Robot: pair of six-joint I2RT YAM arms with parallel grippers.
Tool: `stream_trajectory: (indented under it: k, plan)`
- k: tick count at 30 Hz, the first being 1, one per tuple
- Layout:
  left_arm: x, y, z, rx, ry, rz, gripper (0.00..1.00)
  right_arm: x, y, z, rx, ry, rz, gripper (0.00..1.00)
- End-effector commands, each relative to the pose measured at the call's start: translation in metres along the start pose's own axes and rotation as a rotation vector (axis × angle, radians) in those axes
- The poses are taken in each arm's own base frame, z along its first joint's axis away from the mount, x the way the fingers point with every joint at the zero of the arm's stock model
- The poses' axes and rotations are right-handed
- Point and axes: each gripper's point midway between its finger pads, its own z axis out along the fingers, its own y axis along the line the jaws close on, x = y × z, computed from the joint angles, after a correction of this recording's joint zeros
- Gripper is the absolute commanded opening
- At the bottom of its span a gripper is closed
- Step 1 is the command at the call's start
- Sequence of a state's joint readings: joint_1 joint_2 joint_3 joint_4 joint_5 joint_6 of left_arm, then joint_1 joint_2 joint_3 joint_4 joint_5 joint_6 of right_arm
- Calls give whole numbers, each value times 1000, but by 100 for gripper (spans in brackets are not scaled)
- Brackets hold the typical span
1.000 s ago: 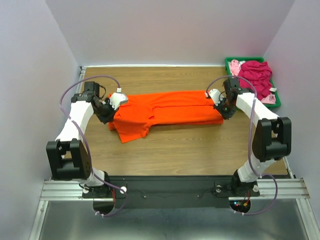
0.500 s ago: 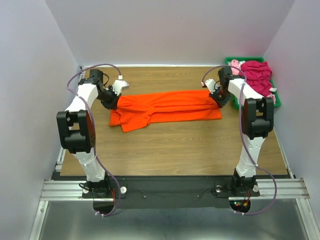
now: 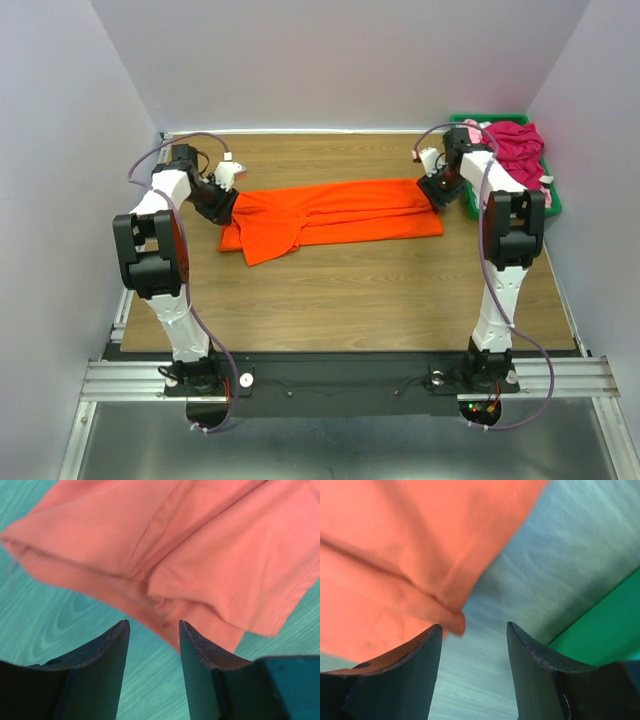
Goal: Fold and stack the t-shirts
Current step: Fold the tshirt
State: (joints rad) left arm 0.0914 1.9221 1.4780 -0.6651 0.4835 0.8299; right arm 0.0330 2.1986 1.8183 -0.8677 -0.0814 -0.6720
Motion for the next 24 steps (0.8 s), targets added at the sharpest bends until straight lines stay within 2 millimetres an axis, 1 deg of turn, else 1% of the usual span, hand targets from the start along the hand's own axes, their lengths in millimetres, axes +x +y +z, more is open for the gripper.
stream_trajectory:
  k: [1, 2, 3, 4, 5, 6, 10, 13, 16, 17, 18, 20, 21, 22, 24]
  plan:
    - [-1, -14, -39, -11, -77, -38, 57, 3, -6, -51, -32, -112, 158, 60]
    - [1, -18, -46, -13, -90, -40, 57, 10, 0, -53, -63, -100, 178, 59]
    - [13, -27, -42, 12, -71, -55, 57, 10, 7, -56, -98, -119, 190, 59]
    - [17, -32, -40, 21, -73, -57, 57, 18, 15, -53, -131, -104, 223, 57]
    - [19, -35, -41, 20, -77, -54, 57, 20, 19, -52, -150, -103, 234, 56]
    - [28, -42, -35, 35, -64, -77, 57, 19, 26, -51, -180, -111, 245, 56]
    - [32, -51, -26, 65, -92, -98, 57, 24, 43, -42, -255, -99, 304, 56]
    - [34, -52, -19, 75, -97, -110, 57, 30, 48, -32, -277, -73, 327, 56]
    - [38, -50, -12, 83, -81, -121, 57, 35, 53, -18, -304, -48, 349, 55]
    - [42, -50, -7, 91, -68, -130, 57, 37, 55, -11, -315, -34, 359, 55]
    - [45, -50, -5, 92, -57, -132, 56, 38, 55, -7, -317, -27, 363, 54]
    - [55, -54, -1, 116, -19, -136, 45, 40, 57, -2, -322, -15, 372, 42]
    - [59, -55, 0, 119, -7, -141, 34, 44, 58, 1, -326, -4, 375, 36]
    - [64, -56, 0, 117, 15, -145, 29, 46, 59, 1, -324, 4, 373, 25]
    - [70, -60, -1, 124, 32, -141, 18, 49, 59, 2, -320, 12, 372, 12]
